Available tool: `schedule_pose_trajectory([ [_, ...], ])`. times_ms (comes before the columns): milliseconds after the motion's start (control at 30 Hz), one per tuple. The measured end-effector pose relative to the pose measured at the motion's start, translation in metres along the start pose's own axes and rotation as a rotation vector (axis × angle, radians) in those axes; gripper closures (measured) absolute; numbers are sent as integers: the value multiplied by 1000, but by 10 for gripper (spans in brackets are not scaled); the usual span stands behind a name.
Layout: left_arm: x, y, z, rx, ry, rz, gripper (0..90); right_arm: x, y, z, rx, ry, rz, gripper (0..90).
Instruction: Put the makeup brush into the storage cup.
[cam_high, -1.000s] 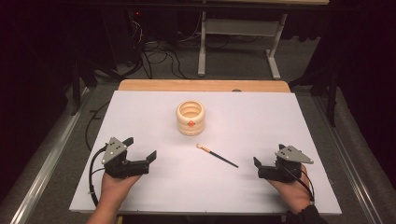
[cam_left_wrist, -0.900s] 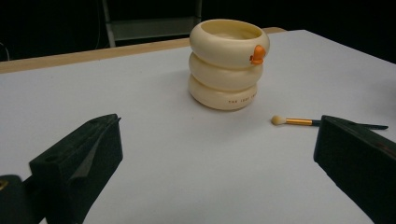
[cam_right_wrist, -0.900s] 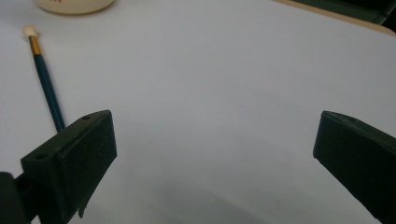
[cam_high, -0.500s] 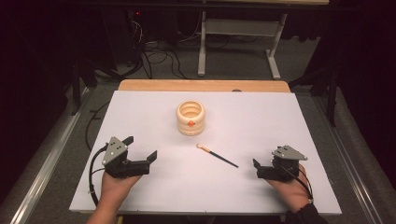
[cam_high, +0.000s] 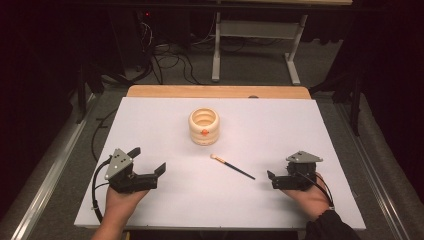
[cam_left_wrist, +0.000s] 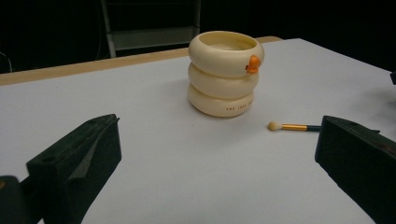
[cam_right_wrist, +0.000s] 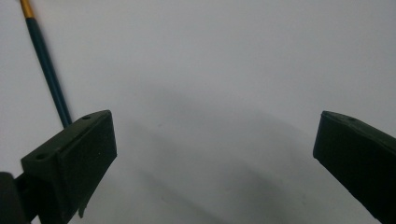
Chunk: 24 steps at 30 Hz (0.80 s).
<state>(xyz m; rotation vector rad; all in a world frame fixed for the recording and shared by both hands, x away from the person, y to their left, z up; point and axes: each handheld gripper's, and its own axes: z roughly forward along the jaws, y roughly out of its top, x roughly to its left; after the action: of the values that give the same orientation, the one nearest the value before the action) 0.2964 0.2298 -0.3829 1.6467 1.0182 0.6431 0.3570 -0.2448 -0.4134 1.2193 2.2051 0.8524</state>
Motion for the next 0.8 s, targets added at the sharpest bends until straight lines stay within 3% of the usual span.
schedule_pose_trajectory([
  [200,0,1,-3,-11,1,-13,10,5,10,3,69,18,-35,10],
  [367,-3,0,-1,-1,-10,5,10,6,15,4,121,31,-55,17],
  [500,-4,0,-1,1,-14,11,10,6,19,6,204,48,-92,18],
  [800,-4,0,-1,-12,-9,6,10,7,27,8,289,78,-139,21],
])
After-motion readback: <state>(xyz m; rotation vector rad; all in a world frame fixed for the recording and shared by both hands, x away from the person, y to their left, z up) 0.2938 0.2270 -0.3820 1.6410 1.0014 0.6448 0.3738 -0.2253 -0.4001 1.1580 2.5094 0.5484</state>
